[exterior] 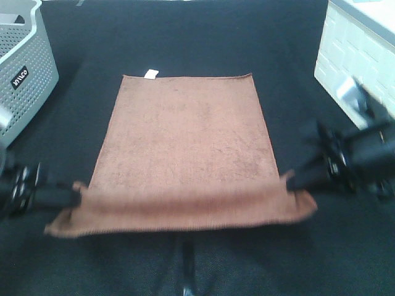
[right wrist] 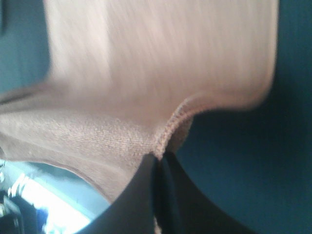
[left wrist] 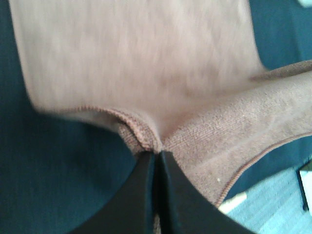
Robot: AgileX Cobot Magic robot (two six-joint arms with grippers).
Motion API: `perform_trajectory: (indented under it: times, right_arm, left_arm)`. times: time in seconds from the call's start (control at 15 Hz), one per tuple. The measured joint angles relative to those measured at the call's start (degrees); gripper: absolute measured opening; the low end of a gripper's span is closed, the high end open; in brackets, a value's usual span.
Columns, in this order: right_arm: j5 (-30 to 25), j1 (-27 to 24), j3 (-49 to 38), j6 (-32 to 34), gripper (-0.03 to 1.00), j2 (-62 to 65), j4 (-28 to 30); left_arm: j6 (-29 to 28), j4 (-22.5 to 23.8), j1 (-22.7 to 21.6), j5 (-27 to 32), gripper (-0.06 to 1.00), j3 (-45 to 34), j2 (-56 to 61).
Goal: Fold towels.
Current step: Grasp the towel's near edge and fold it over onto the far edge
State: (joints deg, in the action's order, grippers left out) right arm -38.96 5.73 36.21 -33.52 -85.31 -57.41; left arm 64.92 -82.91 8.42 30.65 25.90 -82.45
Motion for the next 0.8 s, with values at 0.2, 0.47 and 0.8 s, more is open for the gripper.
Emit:
perform_trajectory:
  times: [0.2,0.47,0.8]
  right_arm:
    - [-1.43,0.00,13.35,3.95,0.00,-7.10,3.84]
    - [-4.87,0.00,32.95,9.22,0.00,-19.02,8.65]
    - [-8.94,0.00,62.62,14.78,0.00,-37.01,16.96]
  left_arm:
    - [-4.30,4.41,0.00,-0.40,0.01,11.29,-8.65]
    - [-14.04,11.52,0.00,-0.63,0.01,30.37,-21.08]
    - [-31.28,30.65,0.00,-0.40,0.01,58.50,-36.21]
